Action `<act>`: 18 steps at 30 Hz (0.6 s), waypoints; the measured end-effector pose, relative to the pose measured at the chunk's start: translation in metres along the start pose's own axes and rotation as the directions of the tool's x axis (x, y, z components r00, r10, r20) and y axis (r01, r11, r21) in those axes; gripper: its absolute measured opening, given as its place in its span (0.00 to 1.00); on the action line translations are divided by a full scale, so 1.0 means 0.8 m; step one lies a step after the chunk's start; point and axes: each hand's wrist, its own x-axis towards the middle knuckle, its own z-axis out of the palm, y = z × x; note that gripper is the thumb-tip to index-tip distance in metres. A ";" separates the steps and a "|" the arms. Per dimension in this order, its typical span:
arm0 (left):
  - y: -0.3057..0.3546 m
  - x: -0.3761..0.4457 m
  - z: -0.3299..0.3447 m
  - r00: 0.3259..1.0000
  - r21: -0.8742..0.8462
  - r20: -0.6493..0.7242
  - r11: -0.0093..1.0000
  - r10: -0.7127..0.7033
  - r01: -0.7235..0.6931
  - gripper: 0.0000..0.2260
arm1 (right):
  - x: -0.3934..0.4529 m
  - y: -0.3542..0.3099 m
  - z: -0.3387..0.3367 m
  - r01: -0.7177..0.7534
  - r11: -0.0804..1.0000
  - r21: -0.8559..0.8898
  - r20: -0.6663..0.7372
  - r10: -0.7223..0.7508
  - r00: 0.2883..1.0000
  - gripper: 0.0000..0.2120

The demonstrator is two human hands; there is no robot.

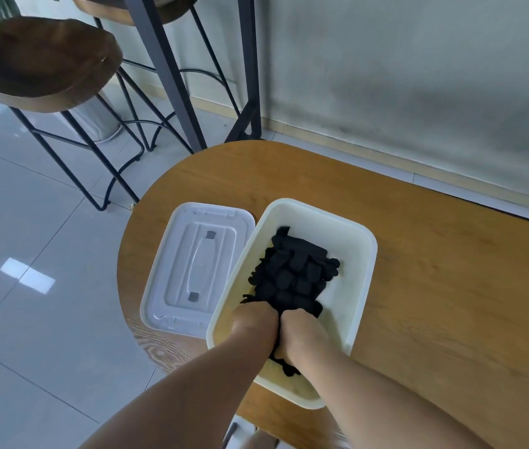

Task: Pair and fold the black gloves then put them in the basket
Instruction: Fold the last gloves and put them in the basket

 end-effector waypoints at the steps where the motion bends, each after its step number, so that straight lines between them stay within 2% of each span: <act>1: 0.000 -0.003 -0.002 1.000 -0.009 0.003 1.000 -0.003 0.003 0.11 | -0.002 0.000 -0.003 0.005 1.000 0.005 0.016 -0.006 1.000 0.11; 4: 0.000 -0.018 -0.017 1.000 -0.053 0.026 0.998 -0.016 0.018 0.11 | -0.017 -0.002 -0.024 0.035 0.999 -0.021 0.092 -0.033 0.995 0.10; 6: -0.003 -0.033 -0.034 1.000 -0.132 0.004 0.991 -0.021 0.021 0.08 | -0.030 0.000 -0.048 0.057 0.998 -0.012 0.082 -0.056 0.995 0.12; 8: -0.010 -0.051 -0.057 0.991 -0.273 -0.129 0.962 -0.036 -0.001 0.07 | -0.044 0.004 -0.079 0.067 0.998 0.010 -0.005 -0.067 0.998 0.14; 10: -0.020 -0.075 -0.080 0.939 -0.505 -0.316 0.862 -0.138 -0.044 0.12 | -0.059 0.003 -0.112 0.096 0.995 0.007 -0.123 -0.095 0.988 0.16; 11: -0.026 -0.086 -0.088 0.898 -0.654 -0.376 0.752 -0.228 -0.083 0.15 | -0.067 -0.001 -0.128 0.125 0.992 -0.002 -0.183 -0.123 0.975 0.17; 12: -0.030 -0.096 -0.096 0.860 -0.792 -0.390 0.597 -0.328 -0.131 0.18 | -0.075 -0.007 -0.143 0.159 0.987 0.008 -0.243 -0.153 0.958 0.19; 14: -0.037 -0.111 -0.107 0.812 -0.946 -0.313 0.235 -0.493 -0.221 0.21 | -0.089 -0.025 -0.165 0.259 0.960 0.111 -0.377 -0.200 0.904 0.21; 16: -0.045 -0.117 -0.112 0.800 -0.955 -0.172 -0.101 -0.575 -0.278 0.21 | -0.095 -0.049 -0.179 0.386 0.895 0.223 -0.457 -0.253 0.853 0.21; 18: -0.059 -0.115 -0.108 0.796 -0.885 -0.045 -0.346 -0.604 -0.313 0.19 | -0.088 -0.076 -0.188 0.486 0.848 0.211 -0.472 -0.347 0.810 0.19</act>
